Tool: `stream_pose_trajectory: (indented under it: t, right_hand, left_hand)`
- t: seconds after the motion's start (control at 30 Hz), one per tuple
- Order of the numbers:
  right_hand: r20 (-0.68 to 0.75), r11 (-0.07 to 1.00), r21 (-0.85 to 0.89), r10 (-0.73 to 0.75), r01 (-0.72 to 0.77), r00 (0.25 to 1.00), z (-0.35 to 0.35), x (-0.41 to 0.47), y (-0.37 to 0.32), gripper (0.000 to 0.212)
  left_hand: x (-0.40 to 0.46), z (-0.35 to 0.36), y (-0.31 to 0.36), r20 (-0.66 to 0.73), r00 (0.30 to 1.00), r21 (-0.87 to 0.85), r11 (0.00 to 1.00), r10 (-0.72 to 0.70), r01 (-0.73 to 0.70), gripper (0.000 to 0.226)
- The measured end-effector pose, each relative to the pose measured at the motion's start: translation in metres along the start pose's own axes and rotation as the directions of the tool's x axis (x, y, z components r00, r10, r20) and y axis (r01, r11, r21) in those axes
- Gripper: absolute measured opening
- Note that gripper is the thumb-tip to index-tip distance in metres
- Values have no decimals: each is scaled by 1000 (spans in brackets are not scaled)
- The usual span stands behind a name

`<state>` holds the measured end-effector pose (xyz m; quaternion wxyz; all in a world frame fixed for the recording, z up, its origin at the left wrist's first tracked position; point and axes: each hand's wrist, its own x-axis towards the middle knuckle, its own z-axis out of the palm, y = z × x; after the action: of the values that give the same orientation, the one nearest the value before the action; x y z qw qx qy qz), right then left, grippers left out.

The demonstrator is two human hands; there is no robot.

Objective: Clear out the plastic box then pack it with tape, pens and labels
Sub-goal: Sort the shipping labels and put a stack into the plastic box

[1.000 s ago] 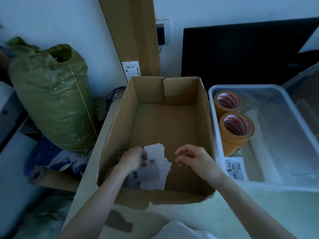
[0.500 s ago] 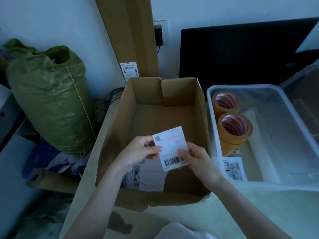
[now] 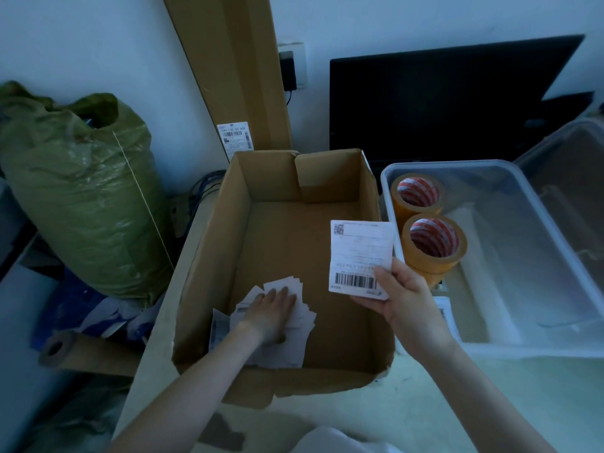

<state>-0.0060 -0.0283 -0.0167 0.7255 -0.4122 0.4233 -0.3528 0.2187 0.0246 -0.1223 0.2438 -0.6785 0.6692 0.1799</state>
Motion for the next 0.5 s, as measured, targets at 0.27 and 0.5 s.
stream_pose_trajectory:
  t: [0.27,0.5]
  right_hand:
    - [-4,998,50,40,-40,999,0,-2,3,23]
    - [-7,999,-2,44,-44,999,-2,-2,3,25]
  left_hand:
    - [3,3,11,-70,996,73,996,47,-42,58]
    - [17,19,-34,-88,995,-265,964,-51,26,53]
